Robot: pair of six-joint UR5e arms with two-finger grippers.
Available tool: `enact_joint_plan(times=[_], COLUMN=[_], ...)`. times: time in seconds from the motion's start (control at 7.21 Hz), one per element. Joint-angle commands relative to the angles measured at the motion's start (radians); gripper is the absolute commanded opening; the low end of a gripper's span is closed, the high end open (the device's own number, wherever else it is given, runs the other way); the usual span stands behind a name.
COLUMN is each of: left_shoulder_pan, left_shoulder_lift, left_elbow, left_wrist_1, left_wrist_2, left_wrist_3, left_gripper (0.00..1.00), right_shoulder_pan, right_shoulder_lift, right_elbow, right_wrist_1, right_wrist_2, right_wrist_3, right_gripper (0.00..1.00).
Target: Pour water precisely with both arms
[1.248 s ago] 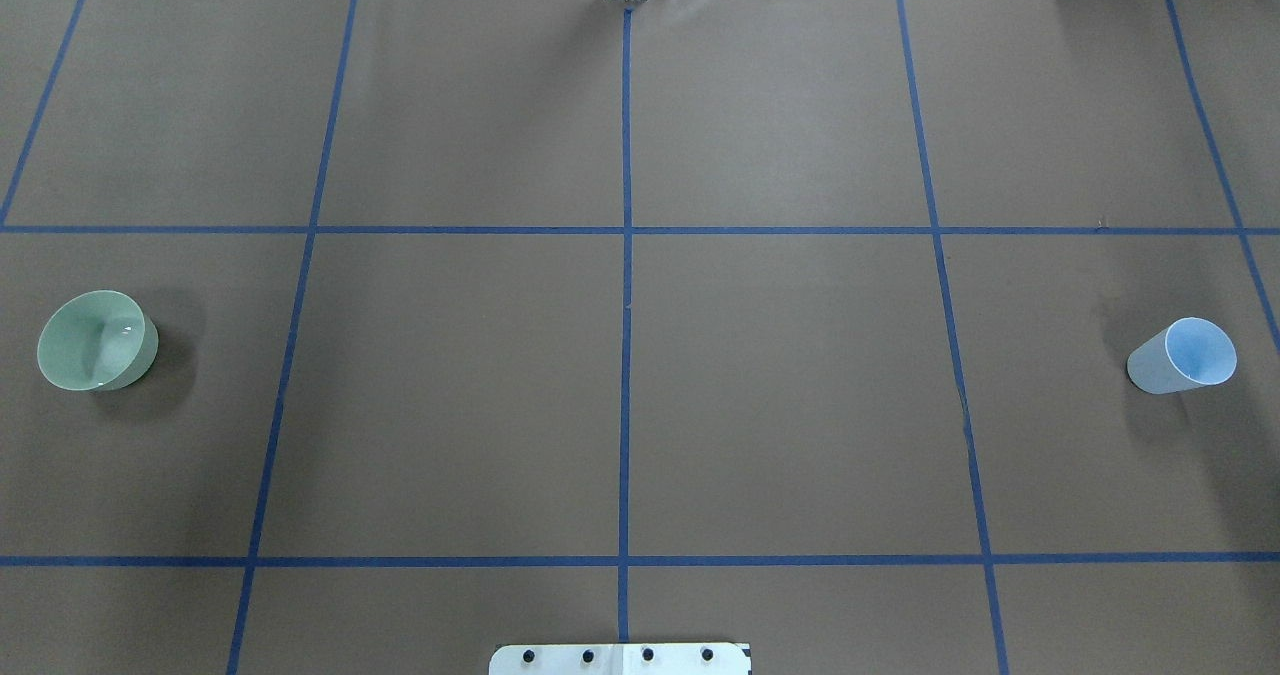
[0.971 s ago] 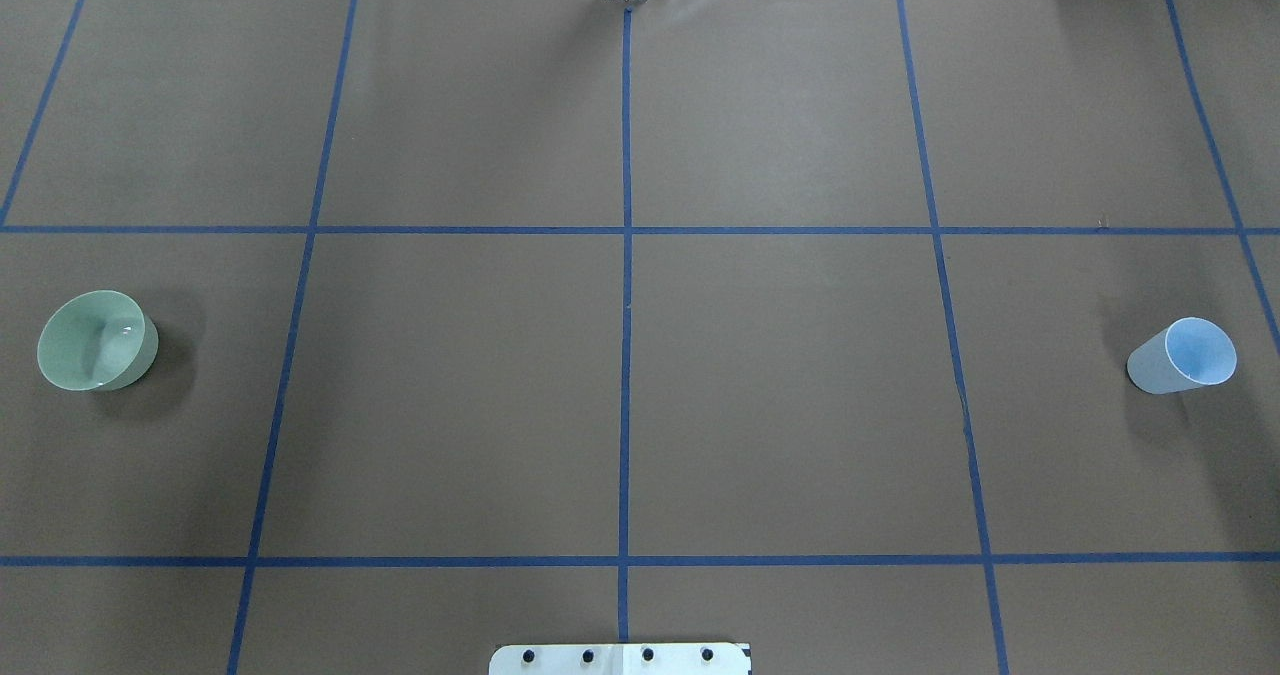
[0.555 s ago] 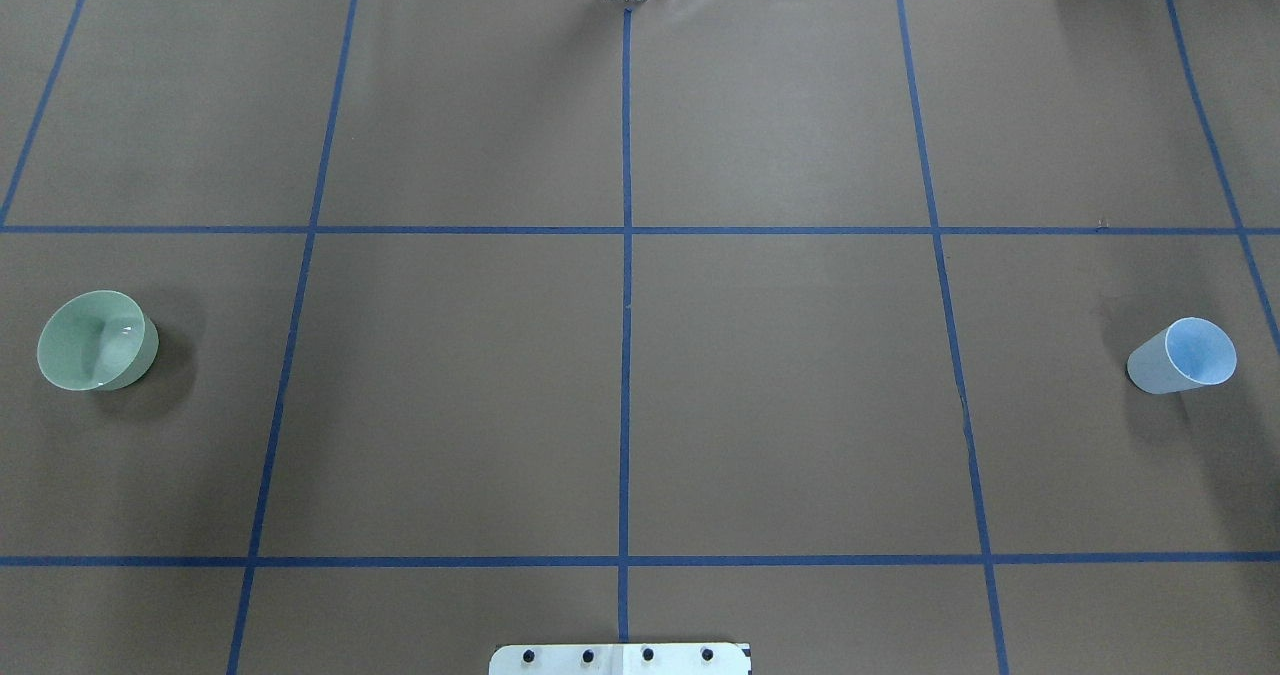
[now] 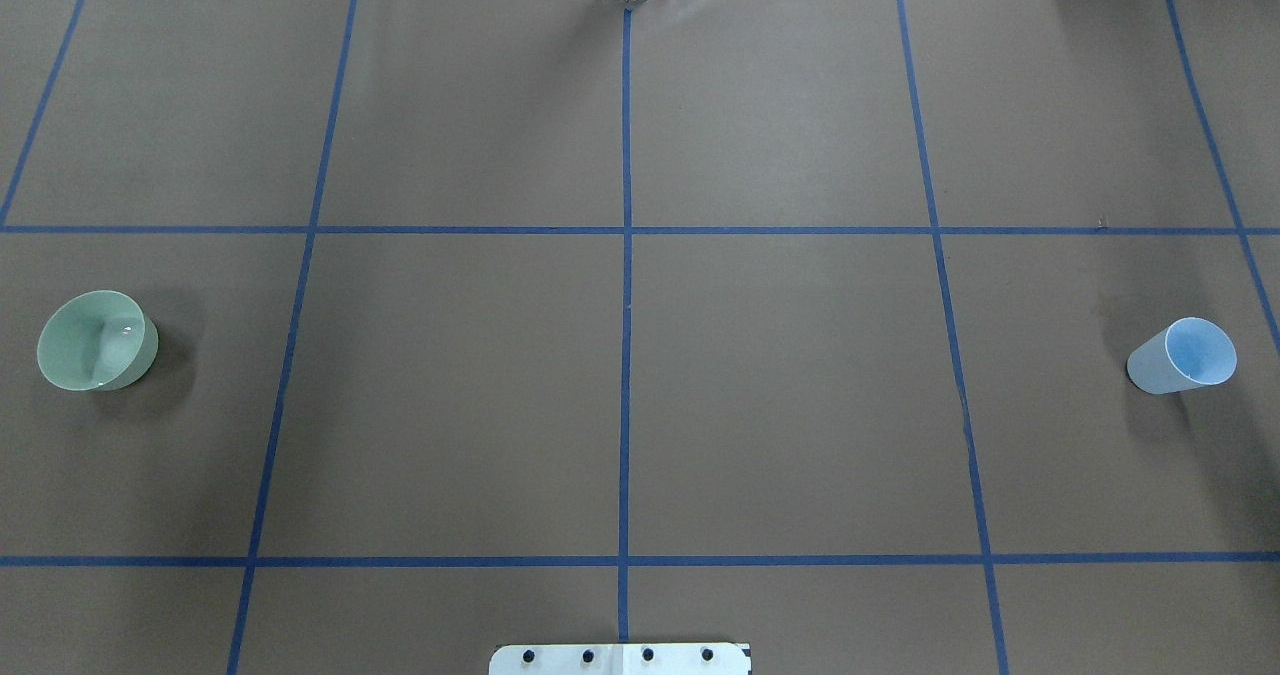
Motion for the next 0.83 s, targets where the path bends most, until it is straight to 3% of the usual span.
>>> enact_joint_plan(times=[0.0, 0.28, 0.42, 0.69], left_shoulder_pan=[0.002, 0.017, 0.067, 0.184], left_shoulder_lift=[-0.018, -0.025, -0.025, -0.026], left_elbow=[0.051, 0.066, 0.075, 0.184], left_wrist_1=[-0.165, -0.189, -0.259, -0.412], left_wrist_2=[-0.001, -0.002, 0.001, 0.006], left_wrist_3=[-0.001, -0.11, -0.178, -0.245], left_gripper=[1.0, 1.0, 1.0, 1.0], right_shoulder_pan=[0.001, 0.001, 0.001, 0.001], right_shoulder_lift=[0.006, 0.0, 0.0, -0.01], right_elbow=[-0.017, -0.049, -0.041, -0.032], right_wrist_1=[0.092, 0.09, 0.092, 0.124], right_wrist_2=[0.0, 0.012, 0.021, 0.02], right_wrist_3=[0.015, 0.024, 0.065, 0.095], right_gripper=[1.0, 1.0, 1.0, 1.0])
